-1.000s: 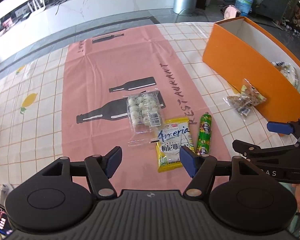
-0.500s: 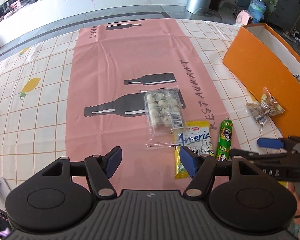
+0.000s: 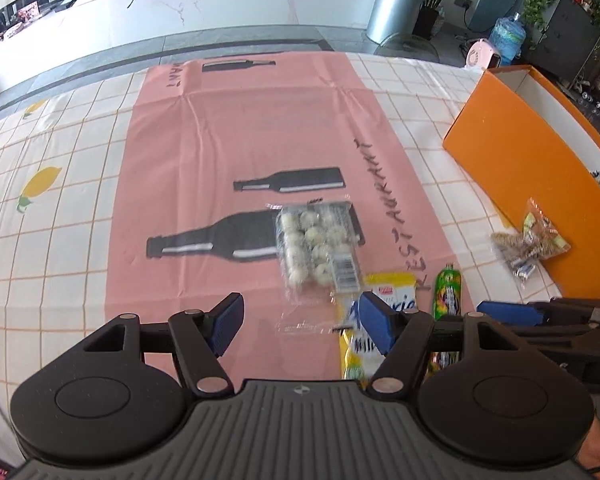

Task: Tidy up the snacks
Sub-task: 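Grasp the white egg-snack tray with the left tool while the right tool grasps the green sausage stick, then lift and carry the egg-snack tray and green stick over the orange box with both tools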

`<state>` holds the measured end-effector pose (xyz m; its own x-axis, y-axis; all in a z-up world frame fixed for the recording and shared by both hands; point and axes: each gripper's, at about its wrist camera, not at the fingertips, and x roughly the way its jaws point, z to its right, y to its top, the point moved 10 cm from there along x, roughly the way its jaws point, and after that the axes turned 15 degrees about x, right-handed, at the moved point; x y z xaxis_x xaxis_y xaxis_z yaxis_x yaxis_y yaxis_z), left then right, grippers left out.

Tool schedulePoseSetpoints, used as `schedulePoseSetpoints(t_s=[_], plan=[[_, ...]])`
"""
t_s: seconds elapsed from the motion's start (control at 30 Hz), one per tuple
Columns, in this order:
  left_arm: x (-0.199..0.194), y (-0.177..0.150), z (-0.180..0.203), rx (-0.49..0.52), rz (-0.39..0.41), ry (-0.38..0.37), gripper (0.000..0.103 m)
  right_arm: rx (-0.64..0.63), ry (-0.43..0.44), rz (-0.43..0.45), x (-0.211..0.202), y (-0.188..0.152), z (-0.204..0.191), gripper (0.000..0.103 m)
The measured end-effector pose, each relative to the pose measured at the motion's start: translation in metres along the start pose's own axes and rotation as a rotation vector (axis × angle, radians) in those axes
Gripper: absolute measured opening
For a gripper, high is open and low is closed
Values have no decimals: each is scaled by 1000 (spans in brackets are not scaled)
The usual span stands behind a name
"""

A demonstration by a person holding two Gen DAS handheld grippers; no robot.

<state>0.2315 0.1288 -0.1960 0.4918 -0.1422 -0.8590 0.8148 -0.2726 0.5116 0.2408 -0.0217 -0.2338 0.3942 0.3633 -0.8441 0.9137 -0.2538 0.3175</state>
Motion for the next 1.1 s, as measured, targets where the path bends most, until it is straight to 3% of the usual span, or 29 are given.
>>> schedulePoseSetpoints(t_s=[0.03,0.17,0.23,0.27,0.6,0.8,0.97,1.07,1.1], plan=[[2,4,0,-3,11,6,85,3,-6,-6,3,1,0,50],[14,17,2,0,28,14,87,8,-10,-29,14,0,-5,45],[22,20,4,15,21,29,87,-23,-42,-14,17,1,-6,38],[26,21,4,24,16,38,87,-47,-68,-4,17,2,-6,30],[56,25,3,21,-30,74,90,-87,-122,16,23,20,-1,30],[66,24,5,-2,-60,63,90,-93,-121,34,27,23,-6,37],[72,29,10,50,-74,106,90,-151,-154,60,30,25,-12,36],[70,28,10,50,-66,100,79,-182,-181,68,27,23,-9,28],[68,28,9,48,-61,91,69,-183,-183,68,26,24,-7,28]])
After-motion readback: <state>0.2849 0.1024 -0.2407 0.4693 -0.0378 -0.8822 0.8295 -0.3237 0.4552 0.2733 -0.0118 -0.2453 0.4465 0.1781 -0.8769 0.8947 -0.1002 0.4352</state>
